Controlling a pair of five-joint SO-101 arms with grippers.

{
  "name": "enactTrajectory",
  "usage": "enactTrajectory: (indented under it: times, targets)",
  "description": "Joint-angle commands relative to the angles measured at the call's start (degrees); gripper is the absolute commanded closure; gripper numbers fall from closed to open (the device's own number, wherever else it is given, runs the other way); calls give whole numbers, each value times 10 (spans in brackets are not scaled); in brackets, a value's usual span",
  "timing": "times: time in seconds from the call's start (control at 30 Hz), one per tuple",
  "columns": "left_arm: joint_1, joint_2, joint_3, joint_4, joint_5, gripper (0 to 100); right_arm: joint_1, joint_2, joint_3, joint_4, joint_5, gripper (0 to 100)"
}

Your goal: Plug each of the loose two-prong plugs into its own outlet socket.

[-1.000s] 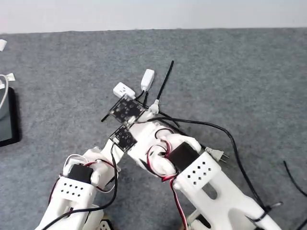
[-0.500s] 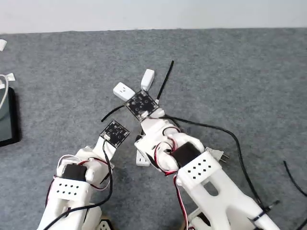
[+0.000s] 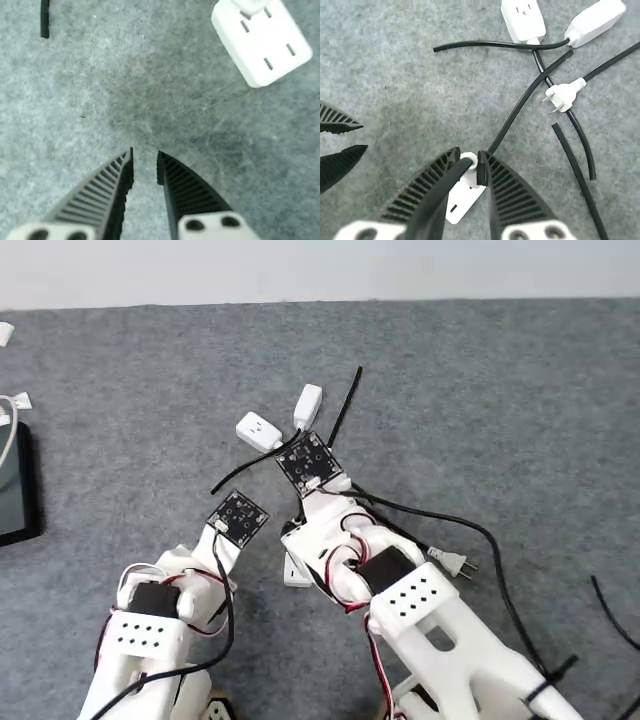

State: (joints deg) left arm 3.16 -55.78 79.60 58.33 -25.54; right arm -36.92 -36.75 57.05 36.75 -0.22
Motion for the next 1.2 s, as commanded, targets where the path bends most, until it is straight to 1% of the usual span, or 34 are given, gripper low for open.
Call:
enactTrajectory:
  times: [0.0,0.57,0.67,0.9,1.03,1.17]
  targets:
    - [-3,-8,-7,3,1,987,7,1,2,-14,-6,990]
    - [-3,-8,-7,4,1,987,7,1,17,-25,-12,990]
    - [-3,-8,-7,4,1,987,7,1,17,-34,-32,990]
    - [-3,-8,-7,4,1,987,7,2,19,-36,-35,990]
    - [-3,-8,-7,4,0,987,7,2,41,-65,-34,990]
    - [-3,-8,-7,4,0,987,-7,2,47,-72,-33,990]
